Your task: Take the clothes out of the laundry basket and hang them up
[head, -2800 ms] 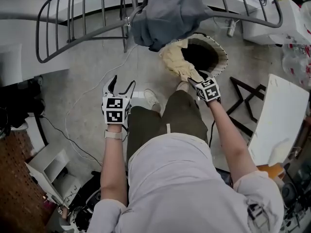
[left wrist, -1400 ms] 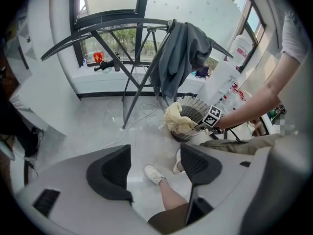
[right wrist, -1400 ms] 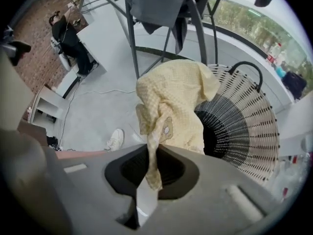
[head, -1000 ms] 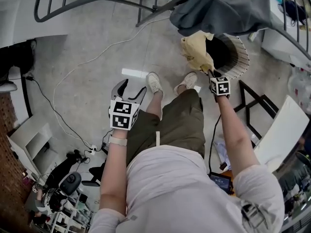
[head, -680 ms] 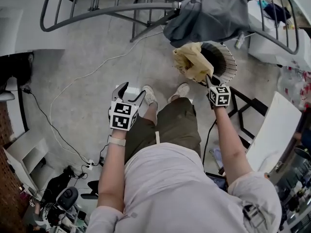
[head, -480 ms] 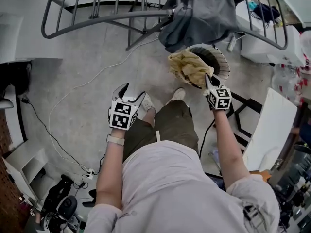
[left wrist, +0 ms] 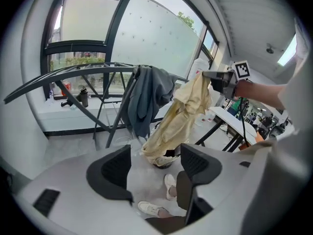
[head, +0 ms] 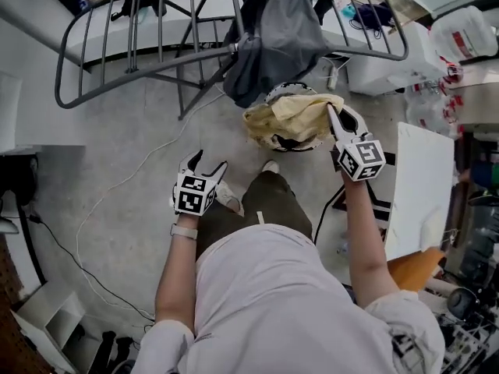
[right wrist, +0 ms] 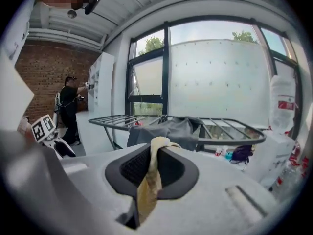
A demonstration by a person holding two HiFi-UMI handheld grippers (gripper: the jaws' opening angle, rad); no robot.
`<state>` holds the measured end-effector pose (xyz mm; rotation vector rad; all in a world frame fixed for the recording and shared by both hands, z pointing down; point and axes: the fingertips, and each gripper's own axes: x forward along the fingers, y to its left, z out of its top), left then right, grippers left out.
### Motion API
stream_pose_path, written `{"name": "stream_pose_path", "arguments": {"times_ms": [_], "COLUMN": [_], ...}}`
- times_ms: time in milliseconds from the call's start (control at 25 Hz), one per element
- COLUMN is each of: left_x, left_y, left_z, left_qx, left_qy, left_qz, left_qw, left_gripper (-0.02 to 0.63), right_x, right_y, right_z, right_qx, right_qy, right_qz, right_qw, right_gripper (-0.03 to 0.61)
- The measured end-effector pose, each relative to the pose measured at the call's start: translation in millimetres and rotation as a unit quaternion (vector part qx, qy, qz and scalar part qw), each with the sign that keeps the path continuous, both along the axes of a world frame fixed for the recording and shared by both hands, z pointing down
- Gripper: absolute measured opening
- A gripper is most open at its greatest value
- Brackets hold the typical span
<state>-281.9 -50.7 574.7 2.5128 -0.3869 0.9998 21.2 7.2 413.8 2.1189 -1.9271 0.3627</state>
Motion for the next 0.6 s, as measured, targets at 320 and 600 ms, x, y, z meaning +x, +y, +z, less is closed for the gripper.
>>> {"name": "stream_pose_path", "arguments": {"times_ms": [320, 600], "left_x": [62, 123], "left_y": [1, 17], "left_z": [-23, -33], "left_qx": [0.023, 0.044], "left_qy": [0.037, 0.064], "left_qz": [0.07, 0.117], "left_qw": [0.9966, 0.9901], "left_gripper": [0.304, 0.304], "right_x": [-15, -31], "right_y": [-12, -7], "right_z": [-145, -262], "right_qx": [0.114, 0.212], "right_qy": [0.042, 0.032], "right_qz": [-0.026, -0.063], "right_qw": [0.992, 0.975], "right_gripper": [0.034, 0.034]}}
